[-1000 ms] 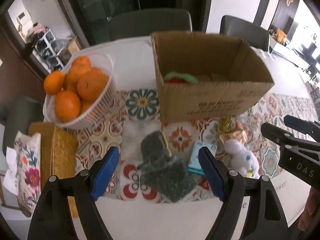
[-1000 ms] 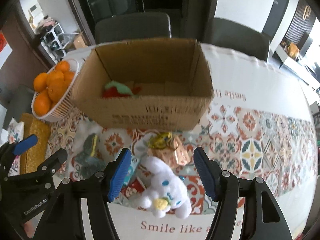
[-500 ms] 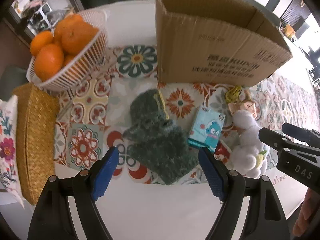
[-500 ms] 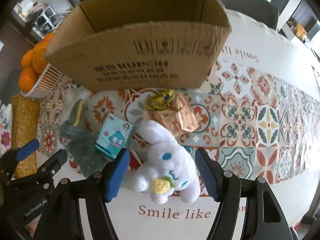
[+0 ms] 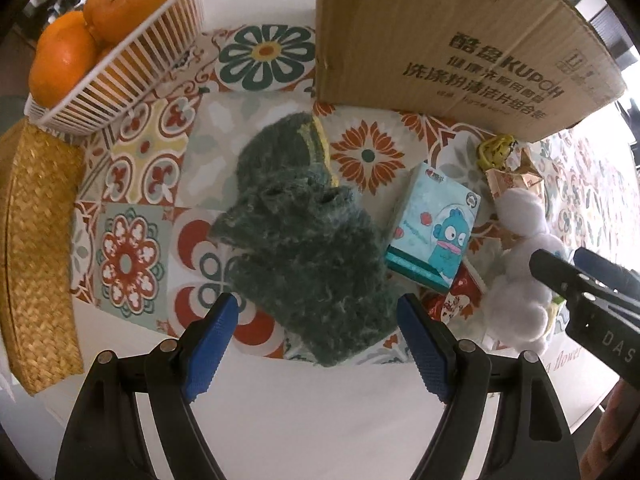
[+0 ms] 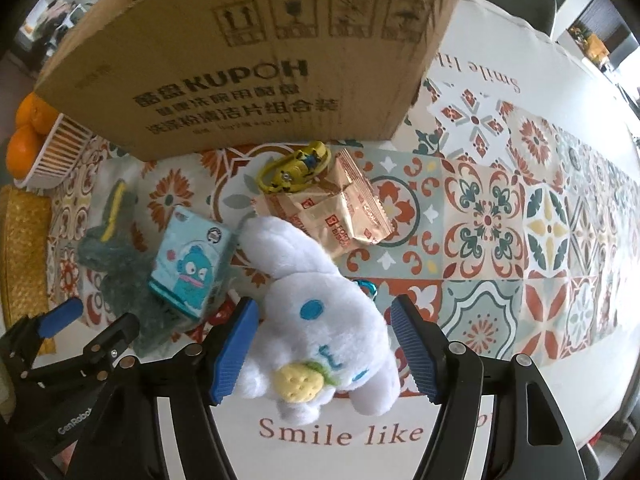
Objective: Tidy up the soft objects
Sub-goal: 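Move both tools back and grasp the green glove with the left gripper while the right grasps the white bunny, then lift the glove and bunny over the cardboard box and open both grippers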
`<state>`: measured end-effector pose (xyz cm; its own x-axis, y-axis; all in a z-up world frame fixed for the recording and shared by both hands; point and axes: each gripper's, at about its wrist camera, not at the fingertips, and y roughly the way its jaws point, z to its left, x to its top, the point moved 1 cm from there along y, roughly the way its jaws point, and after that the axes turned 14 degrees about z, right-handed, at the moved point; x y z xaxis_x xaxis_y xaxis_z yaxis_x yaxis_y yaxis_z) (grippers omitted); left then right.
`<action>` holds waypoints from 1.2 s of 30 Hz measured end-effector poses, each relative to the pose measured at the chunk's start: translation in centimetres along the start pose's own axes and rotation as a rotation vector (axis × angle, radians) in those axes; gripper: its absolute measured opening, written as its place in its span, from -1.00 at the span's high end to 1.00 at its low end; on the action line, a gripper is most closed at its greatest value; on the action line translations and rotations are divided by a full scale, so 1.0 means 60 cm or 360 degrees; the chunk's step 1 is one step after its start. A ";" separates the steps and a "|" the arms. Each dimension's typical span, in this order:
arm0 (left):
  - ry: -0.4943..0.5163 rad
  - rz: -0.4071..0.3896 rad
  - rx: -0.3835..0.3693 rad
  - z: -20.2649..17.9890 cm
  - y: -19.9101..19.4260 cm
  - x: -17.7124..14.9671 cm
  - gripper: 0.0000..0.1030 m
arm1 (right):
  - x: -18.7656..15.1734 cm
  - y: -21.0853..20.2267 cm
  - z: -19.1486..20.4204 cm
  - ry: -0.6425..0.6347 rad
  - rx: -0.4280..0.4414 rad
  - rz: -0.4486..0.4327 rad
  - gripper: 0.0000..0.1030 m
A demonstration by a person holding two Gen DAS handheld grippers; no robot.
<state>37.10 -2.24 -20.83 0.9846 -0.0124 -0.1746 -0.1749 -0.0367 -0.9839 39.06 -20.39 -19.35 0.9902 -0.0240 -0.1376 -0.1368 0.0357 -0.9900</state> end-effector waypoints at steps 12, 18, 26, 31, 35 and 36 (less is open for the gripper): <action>-0.0095 0.0091 -0.0079 -0.003 0.054 0.025 -0.58 | 0.015 0.033 -0.006 0.0025 -0.0037 0.0019 -0.46; -0.0150 0.0110 -0.0078 0.002 0.074 0.029 -0.62 | 0.026 0.053 -0.006 0.0064 -0.0054 0.0022 -0.58; -0.0155 0.0050 -0.0062 0.003 0.077 0.026 -0.33 | 0.035 0.107 -0.013 0.0112 0.0046 0.0127 -0.61; -0.0119 0.0016 -0.0080 -0.002 0.054 0.000 0.10 | 0.018 0.119 -0.011 0.0124 0.0159 0.0114 -0.35; -0.0097 0.0003 -0.0135 0.003 0.045 -0.016 0.47 | 0.004 0.121 -0.006 0.0116 0.0145 0.0083 -0.30; -0.0088 0.0000 -0.0145 0.002 0.042 -0.020 0.50 | -0.001 0.121 -0.006 0.0114 0.0146 0.0077 -0.28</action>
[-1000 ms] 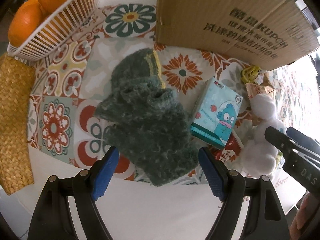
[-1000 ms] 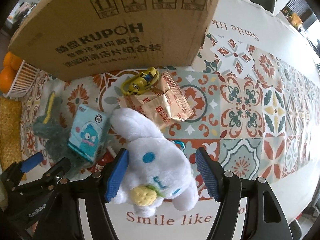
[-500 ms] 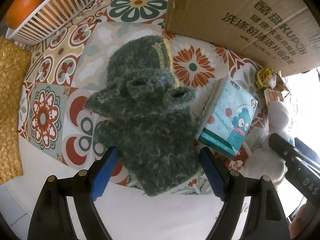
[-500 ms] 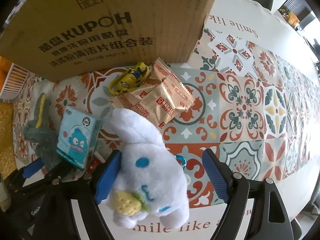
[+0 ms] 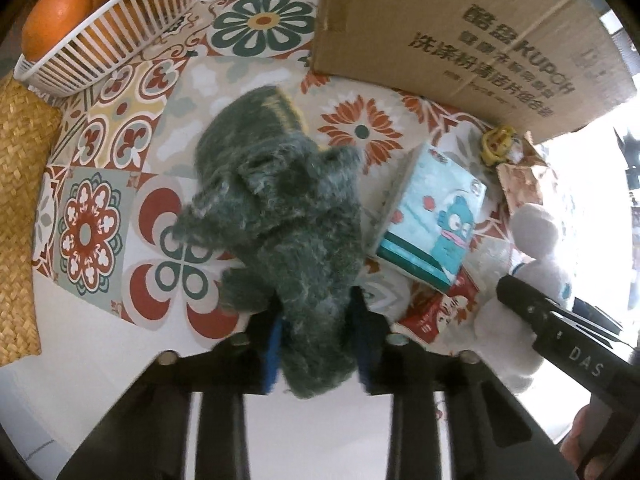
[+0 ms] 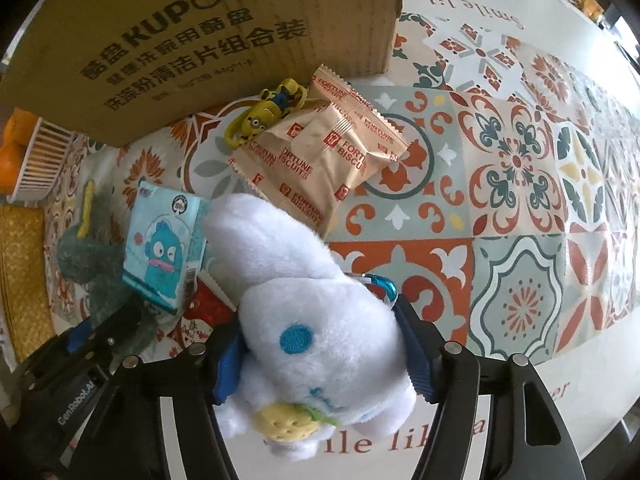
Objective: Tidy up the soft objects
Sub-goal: 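Lift the glove and bunny over the cardboard box and open both grippers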
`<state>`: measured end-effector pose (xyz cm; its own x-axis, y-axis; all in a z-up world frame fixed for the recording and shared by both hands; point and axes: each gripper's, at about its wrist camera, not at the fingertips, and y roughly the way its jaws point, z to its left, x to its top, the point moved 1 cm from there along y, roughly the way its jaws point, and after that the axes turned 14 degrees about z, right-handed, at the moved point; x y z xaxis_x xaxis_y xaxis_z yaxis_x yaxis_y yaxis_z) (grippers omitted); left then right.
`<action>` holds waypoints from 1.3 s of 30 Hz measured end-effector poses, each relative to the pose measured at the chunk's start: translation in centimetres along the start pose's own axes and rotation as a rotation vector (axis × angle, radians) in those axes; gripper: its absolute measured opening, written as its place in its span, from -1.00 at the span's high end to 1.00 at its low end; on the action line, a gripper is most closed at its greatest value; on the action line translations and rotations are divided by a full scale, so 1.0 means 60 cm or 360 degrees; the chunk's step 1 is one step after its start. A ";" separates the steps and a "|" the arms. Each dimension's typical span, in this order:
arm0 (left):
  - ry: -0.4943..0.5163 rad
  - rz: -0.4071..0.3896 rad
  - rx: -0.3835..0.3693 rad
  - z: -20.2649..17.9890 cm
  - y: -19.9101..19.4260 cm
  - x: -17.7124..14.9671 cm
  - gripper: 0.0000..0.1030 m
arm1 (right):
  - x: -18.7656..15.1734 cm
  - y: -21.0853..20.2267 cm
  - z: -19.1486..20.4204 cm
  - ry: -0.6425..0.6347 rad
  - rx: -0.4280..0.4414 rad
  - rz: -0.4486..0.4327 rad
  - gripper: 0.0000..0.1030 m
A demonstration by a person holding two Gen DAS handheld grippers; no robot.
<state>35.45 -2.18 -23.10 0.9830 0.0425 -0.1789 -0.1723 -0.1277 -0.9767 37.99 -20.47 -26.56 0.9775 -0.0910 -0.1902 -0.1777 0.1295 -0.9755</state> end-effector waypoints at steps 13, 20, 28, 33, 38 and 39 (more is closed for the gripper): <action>0.0093 -0.0136 -0.0004 0.005 -0.059 -0.068 0.54 | -0.088 -0.061 0.012 -0.0118 -0.0017 -0.0135 -0.26; 0.0151 -0.0253 -0.0010 0.009 -0.115 -0.093 0.54 | -0.103 -0.115 0.029 -0.0171 -0.0027 -0.0252 -0.26; 0.0220 -0.0371 -0.0047 -0.009 -0.175 -0.095 0.54 | -0.109 -0.181 0.026 -0.0233 -0.0008 -0.0412 -0.26; 0.0285 -0.0484 -0.0040 -0.028 -0.211 -0.089 0.54 | -0.113 -0.216 0.033 -0.0250 0.0009 -0.0524 -0.26; 0.0345 -0.0587 -0.0033 -0.044 -0.252 -0.089 0.54 | -0.113 -0.257 0.029 -0.0253 0.0048 -0.0622 -0.26; 0.0354 -0.0600 -0.0039 -0.047 -0.259 -0.088 0.54 | -0.113 -0.265 0.029 -0.0252 0.0054 -0.0640 -0.26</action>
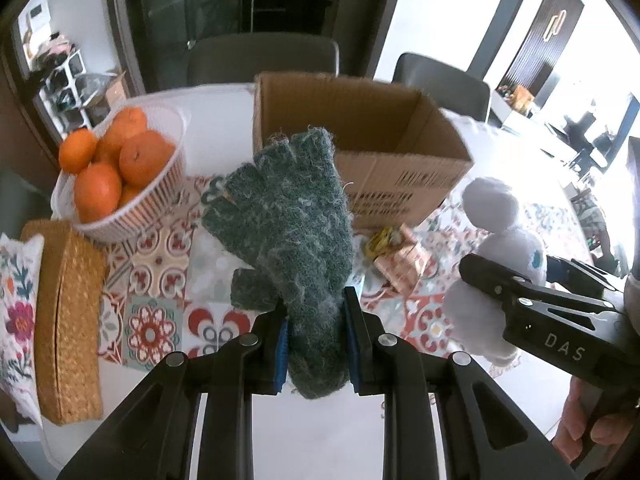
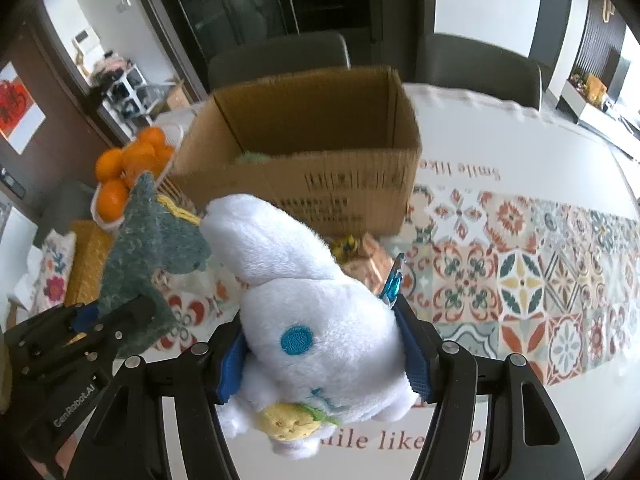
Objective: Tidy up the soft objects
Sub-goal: 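Lift the glove and bunny over the cardboard box and open both grippers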
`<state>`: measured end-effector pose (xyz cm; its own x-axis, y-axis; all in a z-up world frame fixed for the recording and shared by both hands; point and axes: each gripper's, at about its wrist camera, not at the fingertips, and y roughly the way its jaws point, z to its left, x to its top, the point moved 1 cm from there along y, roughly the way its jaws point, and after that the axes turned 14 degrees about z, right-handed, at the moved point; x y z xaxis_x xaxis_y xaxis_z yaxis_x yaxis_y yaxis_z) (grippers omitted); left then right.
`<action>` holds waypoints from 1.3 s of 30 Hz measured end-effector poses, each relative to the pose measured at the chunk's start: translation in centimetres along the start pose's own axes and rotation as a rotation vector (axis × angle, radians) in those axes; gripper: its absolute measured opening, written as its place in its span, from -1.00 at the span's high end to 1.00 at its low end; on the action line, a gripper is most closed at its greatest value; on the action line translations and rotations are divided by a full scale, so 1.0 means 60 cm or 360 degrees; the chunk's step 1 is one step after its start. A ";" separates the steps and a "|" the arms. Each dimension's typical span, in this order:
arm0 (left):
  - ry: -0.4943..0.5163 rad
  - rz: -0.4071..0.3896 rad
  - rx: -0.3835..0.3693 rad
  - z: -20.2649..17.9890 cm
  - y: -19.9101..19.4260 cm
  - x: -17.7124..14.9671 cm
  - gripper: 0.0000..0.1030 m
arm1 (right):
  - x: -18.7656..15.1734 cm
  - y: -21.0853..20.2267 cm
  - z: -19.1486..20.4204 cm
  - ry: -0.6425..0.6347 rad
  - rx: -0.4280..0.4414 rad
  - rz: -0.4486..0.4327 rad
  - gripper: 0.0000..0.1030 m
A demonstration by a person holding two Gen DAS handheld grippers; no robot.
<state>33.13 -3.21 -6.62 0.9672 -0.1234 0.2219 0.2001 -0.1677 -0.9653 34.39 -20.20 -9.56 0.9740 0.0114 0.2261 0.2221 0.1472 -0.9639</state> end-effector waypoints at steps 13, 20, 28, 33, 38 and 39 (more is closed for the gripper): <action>0.0090 -0.0160 -0.0042 -0.026 -0.066 0.066 0.54 | 0.054 -0.076 -0.006 0.0024 0.0079 -0.0239 -0.26; 0.0131 -0.0207 -0.0031 -0.034 -0.085 0.102 0.54 | 0.087 -0.099 -0.006 0.0018 0.0086 -0.0335 -0.26; 0.0155 -0.0187 -0.0036 -0.036 -0.085 0.145 0.54 | 0.133 -0.108 -0.005 -0.0008 0.0061 -0.0393 -0.27; 0.0162 -0.0158 -0.0040 -0.035 -0.076 0.173 0.54 | 0.168 -0.100 -0.008 -0.0013 0.0078 -0.0369 -0.27; 0.0151 -0.0116 -0.0048 -0.030 -0.061 0.203 0.54 | 0.206 -0.088 -0.009 -0.0031 0.0104 -0.0357 -0.27; 0.0144 -0.0102 -0.0049 -0.028 -0.058 0.211 0.54 | 0.215 -0.084 -0.009 -0.0034 0.0102 -0.0352 -0.27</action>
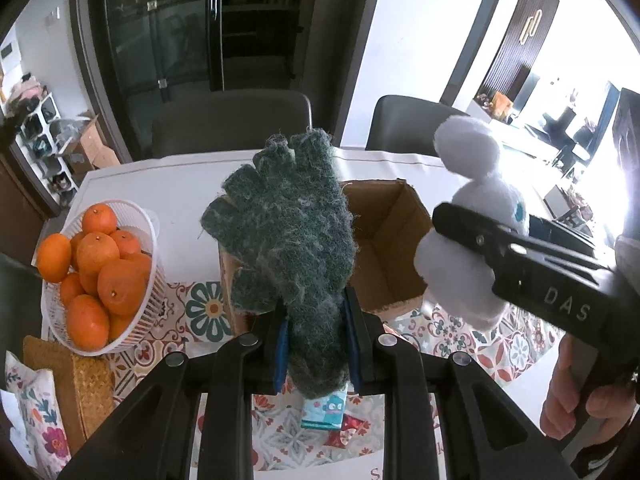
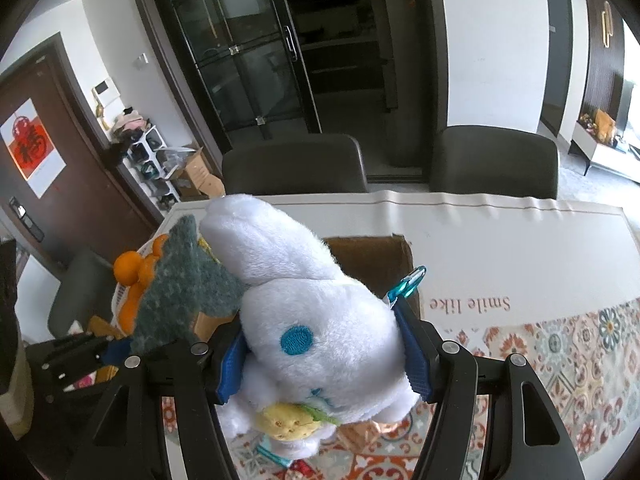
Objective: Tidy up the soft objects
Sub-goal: 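Lift the glove and bunny over the cardboard box and open both grippers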
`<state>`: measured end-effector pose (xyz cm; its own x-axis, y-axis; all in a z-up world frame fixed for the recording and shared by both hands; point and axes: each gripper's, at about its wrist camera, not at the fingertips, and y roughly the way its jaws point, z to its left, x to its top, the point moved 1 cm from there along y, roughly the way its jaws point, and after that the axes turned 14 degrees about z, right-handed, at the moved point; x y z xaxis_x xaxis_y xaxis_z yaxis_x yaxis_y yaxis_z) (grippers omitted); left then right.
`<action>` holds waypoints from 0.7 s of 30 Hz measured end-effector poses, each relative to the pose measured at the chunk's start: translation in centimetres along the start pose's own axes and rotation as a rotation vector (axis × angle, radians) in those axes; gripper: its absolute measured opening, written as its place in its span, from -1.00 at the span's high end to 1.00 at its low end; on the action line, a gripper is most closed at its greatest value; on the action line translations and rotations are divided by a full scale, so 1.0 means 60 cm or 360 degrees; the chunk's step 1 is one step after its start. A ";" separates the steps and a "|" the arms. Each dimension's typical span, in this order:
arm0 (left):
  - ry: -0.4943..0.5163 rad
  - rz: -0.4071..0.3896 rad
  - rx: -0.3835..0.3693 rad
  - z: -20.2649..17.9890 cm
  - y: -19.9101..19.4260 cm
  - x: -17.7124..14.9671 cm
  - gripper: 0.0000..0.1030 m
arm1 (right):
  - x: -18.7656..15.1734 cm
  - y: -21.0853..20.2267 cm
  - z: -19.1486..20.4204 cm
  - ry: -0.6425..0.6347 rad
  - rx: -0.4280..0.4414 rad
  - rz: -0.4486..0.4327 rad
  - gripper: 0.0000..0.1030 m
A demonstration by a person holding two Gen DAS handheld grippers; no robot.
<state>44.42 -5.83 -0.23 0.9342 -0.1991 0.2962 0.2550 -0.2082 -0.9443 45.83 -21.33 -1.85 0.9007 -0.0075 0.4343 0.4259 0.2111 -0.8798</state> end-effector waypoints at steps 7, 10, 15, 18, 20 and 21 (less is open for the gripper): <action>-0.0044 0.0075 -0.0005 0.014 0.035 0.037 0.54 | 0.043 0.057 -0.006 0.0025 0.0068 0.0054 -0.27; -0.0054 0.0100 -0.0009 0.021 0.051 0.046 0.54 | 0.052 0.082 -0.010 0.0049 0.0082 0.0093 -0.27; -0.0072 0.0145 -0.0017 0.032 0.085 0.059 0.53 | 0.061 0.127 -0.023 0.0063 0.0102 0.0170 -0.28; -0.0077 0.0177 -0.0029 0.033 0.105 0.064 0.52 | 0.067 0.150 -0.028 0.0066 0.0108 0.0211 -0.29; -0.0086 0.0199 -0.0044 0.035 0.118 0.068 0.49 | 0.068 0.166 -0.032 0.0074 0.0108 0.0250 -0.31; -0.0095 0.0216 -0.0050 0.036 0.127 0.070 0.44 | 0.068 0.175 -0.035 0.0089 0.0106 0.0274 -0.31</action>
<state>50.84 -6.21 -6.48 0.9729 -0.1706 0.1564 0.1184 -0.2134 -0.9698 54.16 -21.20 -9.70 0.9640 -0.0193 0.2654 0.2601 0.2784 -0.9246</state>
